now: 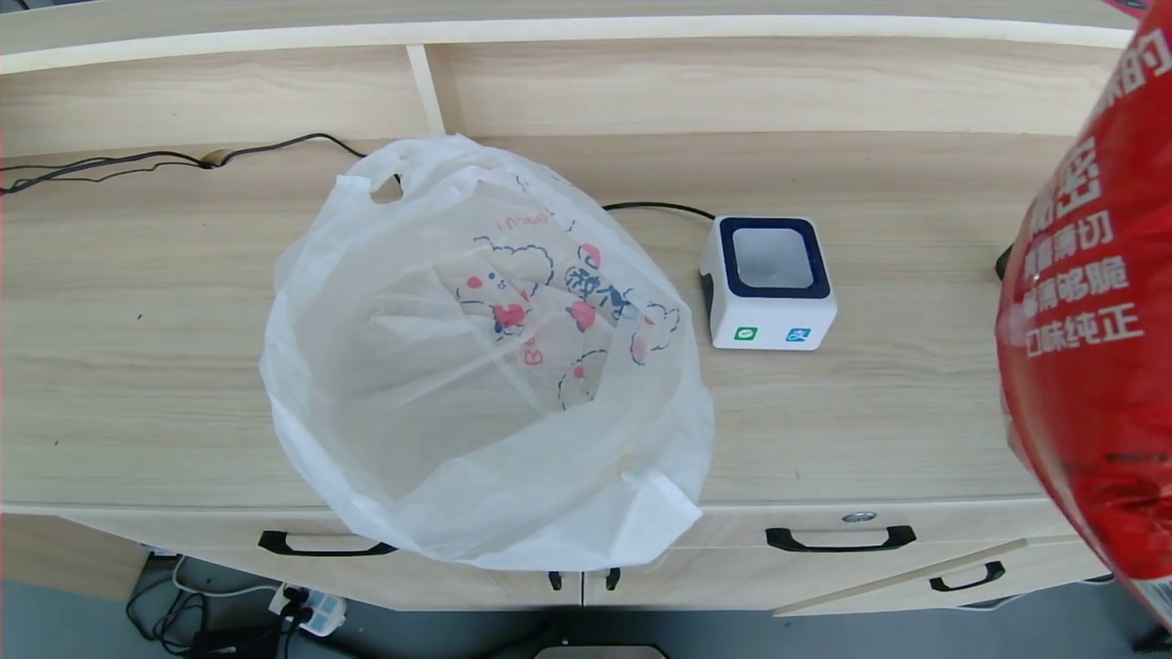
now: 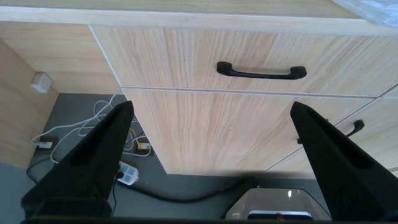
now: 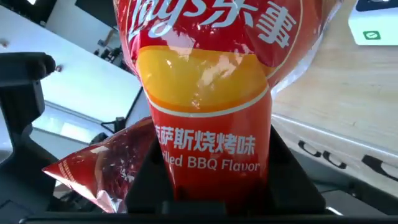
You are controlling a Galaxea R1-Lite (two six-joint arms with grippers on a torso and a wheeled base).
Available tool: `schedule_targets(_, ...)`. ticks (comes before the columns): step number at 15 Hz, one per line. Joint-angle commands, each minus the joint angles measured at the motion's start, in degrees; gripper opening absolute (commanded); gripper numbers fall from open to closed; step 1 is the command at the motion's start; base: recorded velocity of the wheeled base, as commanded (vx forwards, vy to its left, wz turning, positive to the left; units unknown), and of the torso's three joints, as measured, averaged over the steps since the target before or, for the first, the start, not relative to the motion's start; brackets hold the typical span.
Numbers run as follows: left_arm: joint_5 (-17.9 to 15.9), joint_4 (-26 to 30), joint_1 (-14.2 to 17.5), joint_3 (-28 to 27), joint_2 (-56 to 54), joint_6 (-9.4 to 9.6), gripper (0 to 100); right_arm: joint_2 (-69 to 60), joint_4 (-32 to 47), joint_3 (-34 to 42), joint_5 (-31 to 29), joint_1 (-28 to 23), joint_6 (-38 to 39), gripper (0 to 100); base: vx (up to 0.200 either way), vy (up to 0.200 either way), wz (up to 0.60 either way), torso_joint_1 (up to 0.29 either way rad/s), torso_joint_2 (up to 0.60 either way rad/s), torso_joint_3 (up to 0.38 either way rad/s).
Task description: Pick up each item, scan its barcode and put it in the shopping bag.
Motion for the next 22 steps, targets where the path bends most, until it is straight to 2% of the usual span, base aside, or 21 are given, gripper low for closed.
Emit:
schedule_targets(1, 0.0, 0.0, 0.0, 0.0, 0.1, 0.92, 100, 9.5, -8.8, -1.7, 0.0, 0.8, 9.1, 0, 0.0, 0.0, 0.0, 0.0, 0.0, 0.0)
schedule_targets(3, 0.0, 0.0, 0.0, 0.0, 0.1, 0.92, 100, 14.9, -14.3, -2.3, 0.0, 0.8, 14.5, 0, 0.0, 0.0, 0.0, 0.0, 0.0, 0.0)
schedule_targets(5, 0.0, 0.1, 0.0, 0.0, 0.1, 0.92, 100, 18.5, -18.7, -1.8, 0.0, 1.3, 16.5, 0, 0.0, 0.0, 0.0, 0.0, 0.0, 0.0)
schedule_targets(6, 0.0, 0.1, 0.0, 0.0, 0.1, 0.92, 100, 19.3, -19.0, -1.9, 0.0, 3.0, 17.6, 0, 0.0, 0.0, 0.0, 0.0, 0.0, 0.0)
schedule_targets(8, 0.0, 0.1, 0.0, 0.0, 0.0, 0.84, 100, 18.8, -20.0, -1.8, 0.0, 8.8, 25.0, 0, 0.0, 0.0, 0.0, 0.0, 0.0, 0.0)
schedule_targets(10, 0.0, 0.1, 0.0, 0.0, 0.1, 0.92, 100, 18.3, -21.0, -1.0, 0.0, 11.3, 27.7, 0, 0.0, 0.0, 0.0, 0.0, 0.0, 0.0)
schedule_targets(22, -0.1, 0.1, 0.0, 0.0, 0.0, 0.75, 100, 21.3, -23.1, -1.5, 0.1, 12.2, 29.1, 0, 0.0, 0.0, 0.0, 0.0, 0.0, 0.0)
